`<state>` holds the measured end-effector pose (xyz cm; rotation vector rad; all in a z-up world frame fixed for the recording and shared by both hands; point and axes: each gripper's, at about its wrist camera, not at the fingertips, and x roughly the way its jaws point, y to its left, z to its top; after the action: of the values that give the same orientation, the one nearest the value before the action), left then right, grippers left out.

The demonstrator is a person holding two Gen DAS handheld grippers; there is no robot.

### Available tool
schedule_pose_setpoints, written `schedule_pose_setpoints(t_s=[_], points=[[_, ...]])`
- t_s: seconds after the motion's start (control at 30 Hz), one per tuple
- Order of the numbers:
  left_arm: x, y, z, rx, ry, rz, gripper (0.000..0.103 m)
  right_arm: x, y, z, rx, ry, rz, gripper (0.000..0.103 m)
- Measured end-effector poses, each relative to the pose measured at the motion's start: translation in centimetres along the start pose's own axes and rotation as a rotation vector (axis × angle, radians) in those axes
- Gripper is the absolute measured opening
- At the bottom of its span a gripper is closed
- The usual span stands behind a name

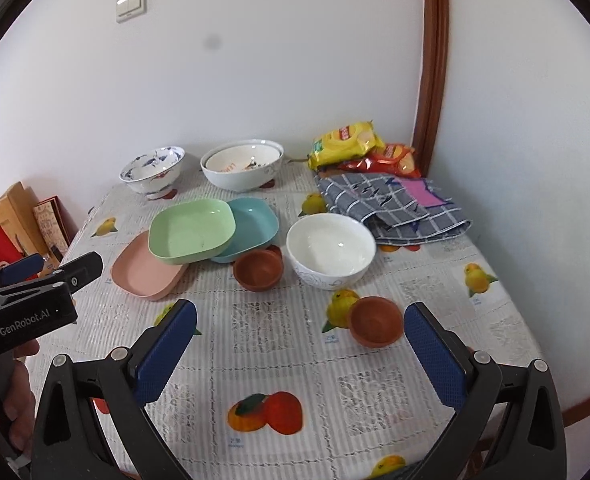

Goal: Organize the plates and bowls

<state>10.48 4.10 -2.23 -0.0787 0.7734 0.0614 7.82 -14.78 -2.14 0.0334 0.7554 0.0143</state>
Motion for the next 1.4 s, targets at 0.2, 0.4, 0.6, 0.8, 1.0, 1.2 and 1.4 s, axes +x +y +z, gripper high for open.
schedule_pose_setpoints(t_s=[0.2, 0.4, 0.6, 0.8, 1.0, 1.2, 1.4], points=[[2.4, 1.4, 1.5, -0.028, 0.026, 0.017, 0.099, 3.9, 0.7, 1.1, -0.002, 0.048, 0.004, 0.1], [5.4, 2.0, 3.0, -0.031, 0.05, 0.027, 0.095, 7.1, 1.8, 2.8, -0.007, 0.071, 0.038, 0.093], [8.7, 2.4, 4.3, -0.033, 0.062, 0.047, 0.089, 10.5, 3.1, 4.2, -0.014, 0.105, 0.069, 0.079], [12.6, 2.6, 5.2, -0.04, 0.113, 0.039, 0.087, 13.8, 4.4, 5.0, -0.042, 0.116, 0.074, 0.069], [15.9, 2.9, 6.0, -0.05, 0.142, 0.033, 0.083, 16.9, 5.1, 5.7, -0.03, 0.144, 0.106, 0.062], [18.9, 3.0, 6.6, -0.057, 0.164, 0.024, 0.082, 19.7, 5.7, 5.9, -0.024, 0.175, 0.131, 0.061], [21.1, 3.2, 6.7, -0.069, 0.182, 0.022, 0.072, 21.8, 6.5, 6.2, -0.041, 0.197, 0.139, 0.061]])
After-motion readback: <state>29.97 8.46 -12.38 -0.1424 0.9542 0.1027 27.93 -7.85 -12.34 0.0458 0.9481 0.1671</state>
